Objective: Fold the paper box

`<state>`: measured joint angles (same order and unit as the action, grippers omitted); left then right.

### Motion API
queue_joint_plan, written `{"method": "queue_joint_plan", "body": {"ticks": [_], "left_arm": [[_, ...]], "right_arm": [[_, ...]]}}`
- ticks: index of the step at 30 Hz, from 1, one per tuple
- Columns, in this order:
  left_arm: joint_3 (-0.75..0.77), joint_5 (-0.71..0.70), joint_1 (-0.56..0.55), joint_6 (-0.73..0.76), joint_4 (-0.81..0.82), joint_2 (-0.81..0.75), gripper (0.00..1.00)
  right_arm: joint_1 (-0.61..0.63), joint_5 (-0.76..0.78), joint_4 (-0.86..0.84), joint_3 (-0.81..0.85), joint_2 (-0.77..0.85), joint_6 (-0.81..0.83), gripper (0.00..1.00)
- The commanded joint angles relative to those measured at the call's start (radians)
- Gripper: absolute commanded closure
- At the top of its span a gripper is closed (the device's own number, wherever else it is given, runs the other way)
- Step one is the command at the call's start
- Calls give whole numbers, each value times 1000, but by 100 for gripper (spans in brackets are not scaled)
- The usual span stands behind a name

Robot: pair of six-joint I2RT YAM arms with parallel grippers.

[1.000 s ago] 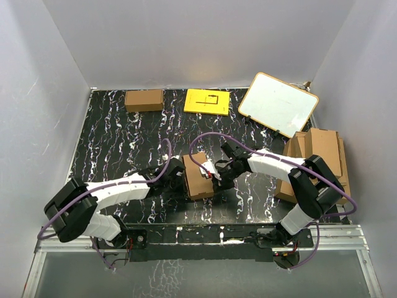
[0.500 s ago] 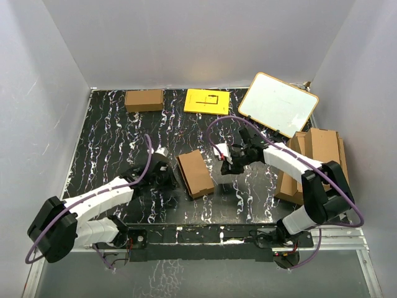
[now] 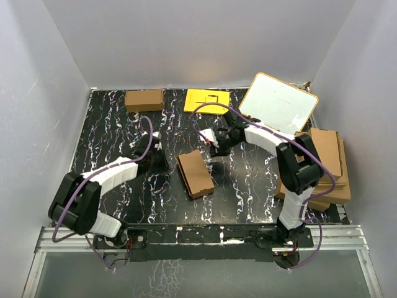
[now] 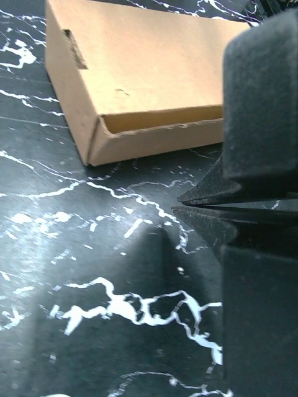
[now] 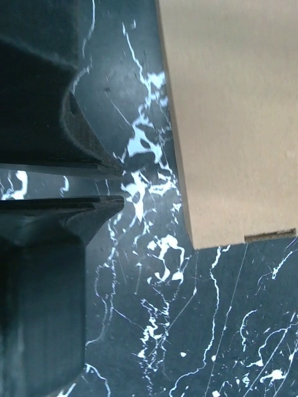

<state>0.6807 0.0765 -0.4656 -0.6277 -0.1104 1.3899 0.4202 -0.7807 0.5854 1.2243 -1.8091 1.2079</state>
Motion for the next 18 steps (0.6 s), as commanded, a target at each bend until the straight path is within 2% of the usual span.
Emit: {"method": "queue_joint_plan", "body": {"ticks": [1,11,18], "left_arm": [[81,47,22,64,60,71,99],[194,143,38,76,110,254,100],[253,231,33,59,149,312,100]], "right_arm": [[29,9,34,139,-98,68,79],[98,39,54,293,-231,64,82],[180,47,62,339,-266,58,82]]}}
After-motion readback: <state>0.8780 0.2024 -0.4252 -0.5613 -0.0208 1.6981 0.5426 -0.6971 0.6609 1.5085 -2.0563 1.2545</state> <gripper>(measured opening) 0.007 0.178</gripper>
